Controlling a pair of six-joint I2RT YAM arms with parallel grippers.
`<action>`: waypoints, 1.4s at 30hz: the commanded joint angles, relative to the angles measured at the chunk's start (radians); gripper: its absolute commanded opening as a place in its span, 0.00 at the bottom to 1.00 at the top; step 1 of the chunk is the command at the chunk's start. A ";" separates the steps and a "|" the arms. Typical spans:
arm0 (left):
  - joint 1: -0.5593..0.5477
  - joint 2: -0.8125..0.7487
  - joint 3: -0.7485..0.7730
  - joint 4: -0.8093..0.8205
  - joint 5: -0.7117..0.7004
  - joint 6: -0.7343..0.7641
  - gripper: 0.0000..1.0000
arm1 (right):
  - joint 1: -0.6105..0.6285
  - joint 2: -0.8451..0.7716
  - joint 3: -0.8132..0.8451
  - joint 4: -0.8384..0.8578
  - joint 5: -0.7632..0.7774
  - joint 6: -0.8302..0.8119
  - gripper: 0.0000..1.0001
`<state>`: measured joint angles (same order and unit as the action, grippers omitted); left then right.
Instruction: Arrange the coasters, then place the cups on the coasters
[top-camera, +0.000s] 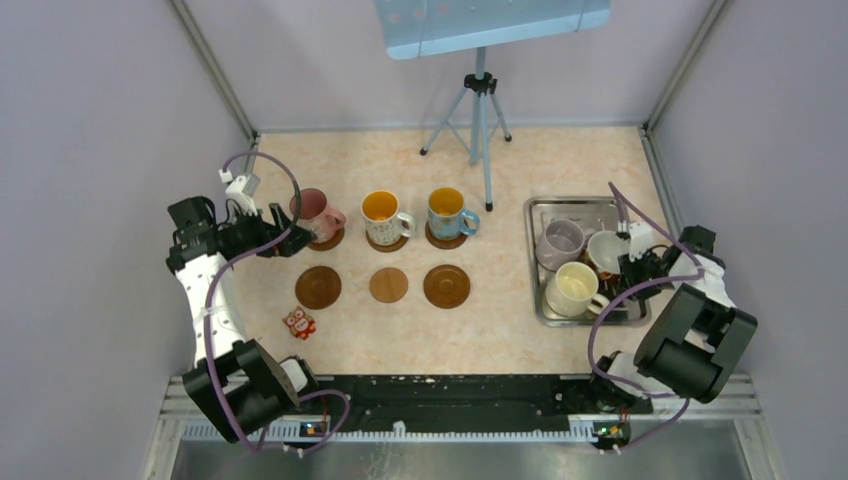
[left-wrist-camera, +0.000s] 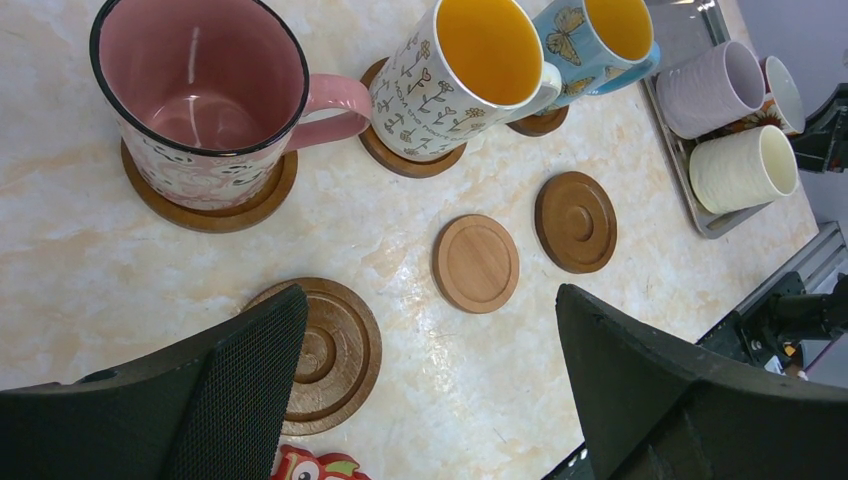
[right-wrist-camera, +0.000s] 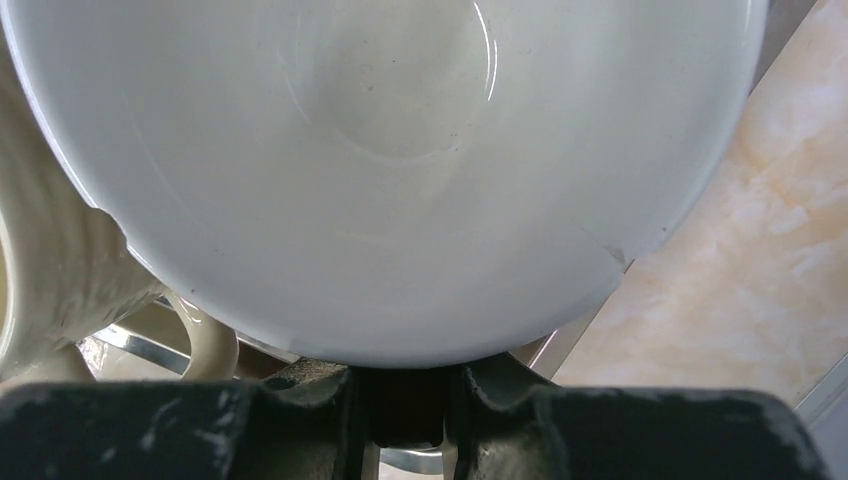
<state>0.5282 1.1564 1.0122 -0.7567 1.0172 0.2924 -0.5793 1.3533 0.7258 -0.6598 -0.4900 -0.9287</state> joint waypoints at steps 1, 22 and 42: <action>-0.003 0.010 -0.006 0.033 0.024 -0.003 0.99 | -0.006 -0.052 0.016 0.033 -0.082 0.004 0.00; -0.002 0.005 -0.004 0.034 0.026 -0.001 0.99 | -0.005 -0.172 0.139 -0.087 -0.134 0.060 0.00; -0.002 0.006 -0.001 0.035 0.031 -0.001 0.99 | -0.006 -0.258 0.226 -0.117 -0.192 0.107 0.00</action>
<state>0.5282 1.1694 1.0096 -0.7551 1.0172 0.2901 -0.5793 1.1683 0.9169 -0.8444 -0.5732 -0.8383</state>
